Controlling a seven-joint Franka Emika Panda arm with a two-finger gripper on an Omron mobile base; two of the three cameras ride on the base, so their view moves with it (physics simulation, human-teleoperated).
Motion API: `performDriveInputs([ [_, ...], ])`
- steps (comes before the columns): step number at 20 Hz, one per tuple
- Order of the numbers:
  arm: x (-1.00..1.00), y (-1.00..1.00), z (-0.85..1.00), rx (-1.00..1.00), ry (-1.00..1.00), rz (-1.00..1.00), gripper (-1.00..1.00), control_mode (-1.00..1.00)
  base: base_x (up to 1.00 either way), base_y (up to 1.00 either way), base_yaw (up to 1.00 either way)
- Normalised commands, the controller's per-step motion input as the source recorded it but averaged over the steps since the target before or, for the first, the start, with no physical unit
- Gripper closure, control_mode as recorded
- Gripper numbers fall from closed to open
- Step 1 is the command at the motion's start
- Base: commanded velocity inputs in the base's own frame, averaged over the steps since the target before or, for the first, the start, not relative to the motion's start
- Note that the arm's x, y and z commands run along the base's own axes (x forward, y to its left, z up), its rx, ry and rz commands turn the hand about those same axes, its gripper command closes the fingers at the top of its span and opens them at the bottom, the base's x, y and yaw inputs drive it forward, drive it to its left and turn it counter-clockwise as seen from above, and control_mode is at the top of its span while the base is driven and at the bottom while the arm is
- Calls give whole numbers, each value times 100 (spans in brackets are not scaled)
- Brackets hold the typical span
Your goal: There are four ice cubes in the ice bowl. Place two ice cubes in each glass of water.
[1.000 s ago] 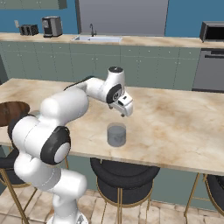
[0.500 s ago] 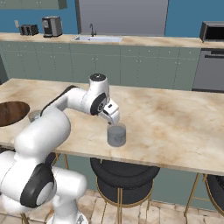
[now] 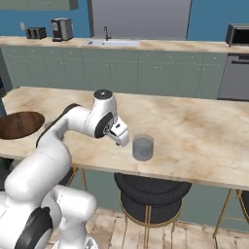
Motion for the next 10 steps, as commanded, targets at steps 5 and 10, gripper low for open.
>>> performDriveInputs([
  [5, 0, 0, 0, 0, 0, 0, -100, 100, -1, 100, 0],
  [10, 0, 0, 0, 0, 0, 0, -100, 100, 2, 100, 0],
])
